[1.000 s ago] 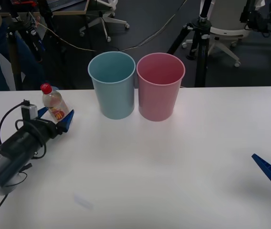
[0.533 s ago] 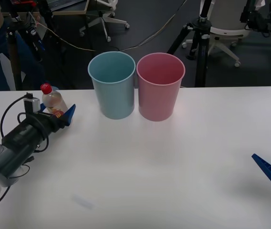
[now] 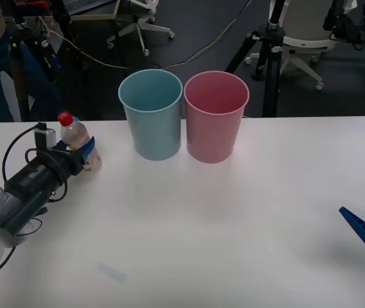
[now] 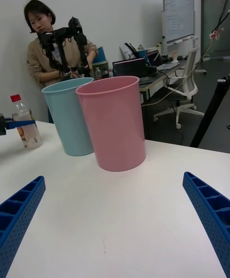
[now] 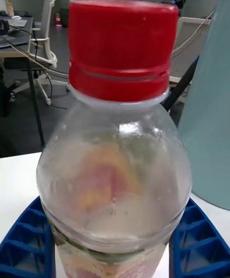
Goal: Grasp the object on the table and drop it into the matching bin: aluminum can to the light blue bin, PET bottle to the pink bin.
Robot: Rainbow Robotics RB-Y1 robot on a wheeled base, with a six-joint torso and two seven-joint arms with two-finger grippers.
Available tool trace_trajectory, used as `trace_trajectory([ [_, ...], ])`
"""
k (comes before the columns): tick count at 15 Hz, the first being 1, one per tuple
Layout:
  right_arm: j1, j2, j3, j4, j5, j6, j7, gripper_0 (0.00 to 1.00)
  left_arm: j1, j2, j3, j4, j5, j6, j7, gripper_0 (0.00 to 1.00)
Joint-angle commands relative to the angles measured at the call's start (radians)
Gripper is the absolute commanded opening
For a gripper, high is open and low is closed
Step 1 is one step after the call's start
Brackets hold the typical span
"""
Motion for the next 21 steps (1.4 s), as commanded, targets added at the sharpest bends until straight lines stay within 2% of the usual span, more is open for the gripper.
trace_trajectory([
  [1, 0.0, 0.0, 0.0, 0.0, 0.0, 0.0, 0.0, 1.0, 0.0, 0.0, 0.0, -0.002, 0.001, -0.01, 0.0, 0.0],
  [7, 0.0, 0.0, 0.0, 0.0, 0.0, 0.0, 0.0, 1.0, 0.002, 0.0, 0.002, -0.002, 0.001, -0.053, 0.0, 0.0],
  [9, 0.0, 0.0, 0.0, 0.0, 0.0, 0.0, 0.0, 1.0, 0.038, 0.002, 0.005, -0.058, 0.001, -0.058, 0.002, 0.0],
  [14, 0.0, 0.0, 0.0, 0.0, 0.0, 0.0, 0.0, 1.0, 0.261, 0.015, 0.003, -0.37, -0.042, -0.044, 0.048, 0.0],
  [18, 0.0, 0.0, 0.0, 0.0, 0.0, 0.0, 0.0, 1.0, 0.459, 0.045, -0.015, -0.614, -0.035, -0.044, 0.097, 0.0],
  [21, 0.0, 0.0, 0.0, 0.0, 0.0, 0.0, 0.0, 1.0, 0.606, 0.094, -0.035, -0.809, -0.035, -0.041, 0.207, 0.0],
])
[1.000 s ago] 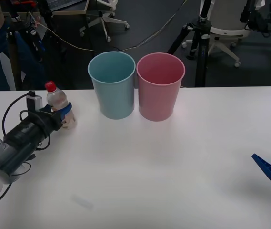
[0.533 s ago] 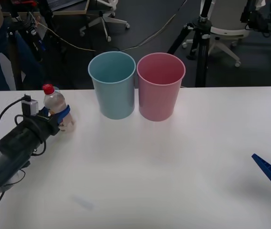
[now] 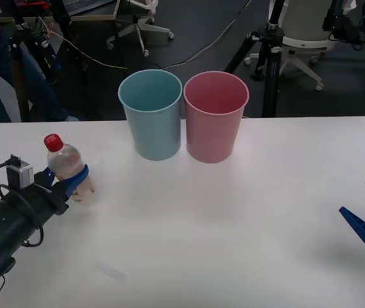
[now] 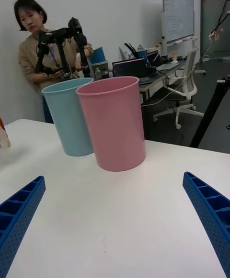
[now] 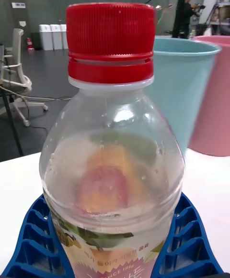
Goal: Grasp the object on the table and drop it into the matching bin: aluminum can to the light blue bin, PET bottle to the pink bin.
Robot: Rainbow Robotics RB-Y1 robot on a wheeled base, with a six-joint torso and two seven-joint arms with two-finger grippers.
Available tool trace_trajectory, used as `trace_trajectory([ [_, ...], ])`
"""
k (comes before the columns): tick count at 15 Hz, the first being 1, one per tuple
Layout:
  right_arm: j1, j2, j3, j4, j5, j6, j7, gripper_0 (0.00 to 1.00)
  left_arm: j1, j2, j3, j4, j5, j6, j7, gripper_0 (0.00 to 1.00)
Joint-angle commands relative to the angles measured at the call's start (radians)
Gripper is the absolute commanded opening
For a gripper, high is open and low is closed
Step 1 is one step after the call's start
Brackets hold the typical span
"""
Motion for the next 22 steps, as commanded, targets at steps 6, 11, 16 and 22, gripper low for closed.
trace_trajectory([
  [6, 0.0, 0.0, 0.0, 0.0, 0.0, 0.0, 0.0, 1.0, 0.247, 0.109, 0.001, -0.336, -0.001, 0.004, 0.072, 0.0],
  [11, 0.0, 0.0, 0.0, 0.0, 0.0, 0.0, 0.0, 1.0, 0.27, 0.188, 0.001, -0.514, -0.064, 0.005, 0.25, 0.0],
  [16, 0.0, 0.0, 0.0, 0.0, 0.0, 0.0, 0.0, 1.0, 0.2, 0.267, -0.002, -0.629, -0.124, 0.005, 0.469, 0.0],
  [22, 0.0, 0.0, 0.0, 0.0, 0.0, 0.0, 0.0, 1.0, -0.06, 0.362, -0.113, -0.627, -0.202, 0.059, 0.699, 0.0],
])
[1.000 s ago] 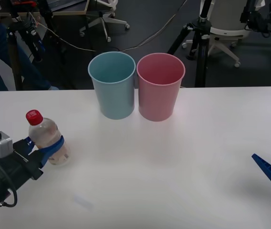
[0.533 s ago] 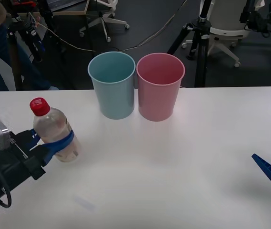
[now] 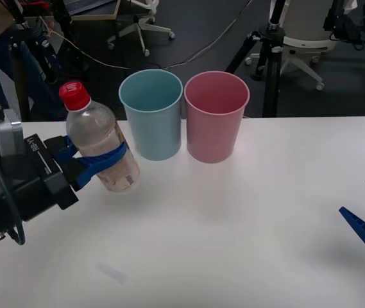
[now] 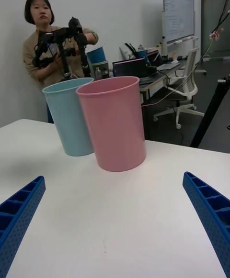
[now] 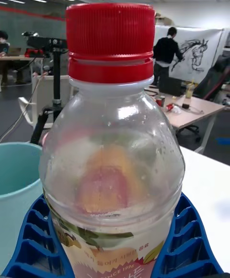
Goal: Grasp the object on the table and drop it into the matching bin: aluminum can to the light blue bin, PET bottle to the pink bin.
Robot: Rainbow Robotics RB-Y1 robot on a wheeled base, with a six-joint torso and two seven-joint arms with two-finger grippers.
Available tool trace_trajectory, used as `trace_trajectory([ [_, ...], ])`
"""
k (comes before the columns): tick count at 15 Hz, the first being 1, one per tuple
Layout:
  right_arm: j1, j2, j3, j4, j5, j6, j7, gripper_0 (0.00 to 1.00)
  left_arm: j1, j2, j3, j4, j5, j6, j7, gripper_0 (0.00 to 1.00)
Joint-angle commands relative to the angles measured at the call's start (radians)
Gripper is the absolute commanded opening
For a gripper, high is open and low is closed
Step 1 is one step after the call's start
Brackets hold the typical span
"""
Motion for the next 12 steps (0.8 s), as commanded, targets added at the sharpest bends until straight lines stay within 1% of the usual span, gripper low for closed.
trace_trajectory([
  [1, 0.0, 0.0, 0.0, 0.0, 0.0, 0.0, 0.0, 1.0, -0.135, 0.031, -0.054, 0.009, -0.101, 0.004, 0.141, 0.0],
  [2, 0.0, 0.0, 0.0, 0.0, 0.0, 0.0, 0.0, 1.0, -0.19, 0.031, -0.086, 0.023, -0.145, 0.004, 0.195, 0.0],
  [3, 0.0, 0.0, 0.0, 0.0, 0.0, 0.0, 0.0, 1.0, -0.235, 0.031, -0.114, 0.043, -0.161, 0.004, 0.22, 0.0],
  [4, 0.0, 0.0, 0.0, 0.0, 0.0, 0.0, 0.0, 1.0, -0.319, 0.031, -0.163, 0.09, -0.161, 0.004, 0.227, 0.0],
  [10, 0.0, 0.0, 0.0, 0.0, 0.0, 0.0, 0.0, 1.0, -0.693, 0.023, -0.336, 0.36, -0.092, 0.004, 0.249, 0.0],
  [12, 0.0, 0.0, 0.0, 0.0, 0.0, 0.0, 0.0, 1.0, -0.784, -0.023, -0.372, 0.461, -0.09, 0.004, 0.253, 0.0],
])
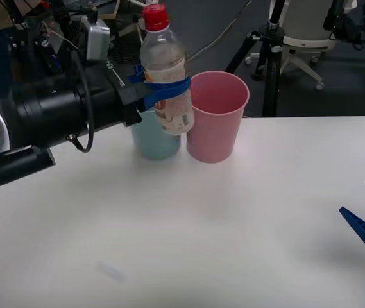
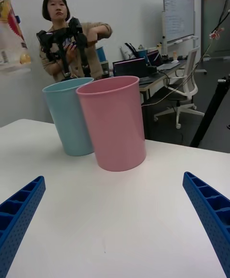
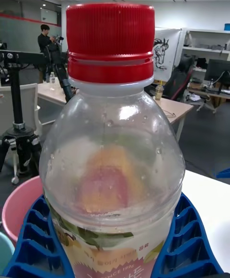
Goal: Grasp the object on the table and drop it into the matching bin: aluminum can to the light blue bin, PET bottle to the pink bin.
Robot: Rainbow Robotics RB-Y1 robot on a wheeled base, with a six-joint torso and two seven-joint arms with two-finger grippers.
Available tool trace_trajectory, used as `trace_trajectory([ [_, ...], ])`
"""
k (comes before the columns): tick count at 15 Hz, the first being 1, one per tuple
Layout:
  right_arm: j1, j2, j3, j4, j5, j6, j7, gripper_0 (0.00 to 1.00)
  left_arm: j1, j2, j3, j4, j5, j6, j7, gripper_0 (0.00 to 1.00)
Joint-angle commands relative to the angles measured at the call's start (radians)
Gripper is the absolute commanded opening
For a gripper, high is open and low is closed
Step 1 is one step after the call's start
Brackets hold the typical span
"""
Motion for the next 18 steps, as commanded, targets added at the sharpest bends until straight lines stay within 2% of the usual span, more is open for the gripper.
trace_trajectory([
  [1, 0.0, 0.0, 0.0, 0.0, 0.0, 0.0, 0.0, 1.0, -0.128, -0.071, -0.042, 0.145, -0.005, -0.001, 0.004, 0.0],
  [4, 0.0, 0.0, 0.0, 0.0, 0.0, 0.0, 0.0, 1.0, -0.266, -0.167, -0.09, 0.332, -0.029, 0.0, 0.001, 0.0],
  [9, 0.0, 0.0, 0.0, 0.0, 0.0, 0.0, 0.0, 1.0, -0.447, -0.353, -0.096, 0.642, -0.14, -0.003, -0.001, 0.0],
  [12, 0.0, 0.0, 0.0, 0.0, 0.0, 0.0, 0.0, 1.0, -0.525, -0.416, -0.096, 0.788, -0.157, -0.003, -0.013, 0.0],
  [15, 0.0, 0.0, 0.0, 0.0, 0.0, 0.0, 0.0, 1.0, -0.565, -0.463, -0.096, 0.877, -0.191, -0.003, -0.022, 0.0],
  [18, 0.0, 0.0, 0.0, 0.0, 0.0, 0.0, 0.0, 1.0, -0.566, -0.479, -0.099, 0.891, -0.218, -0.012, -0.019, 0.0],
])
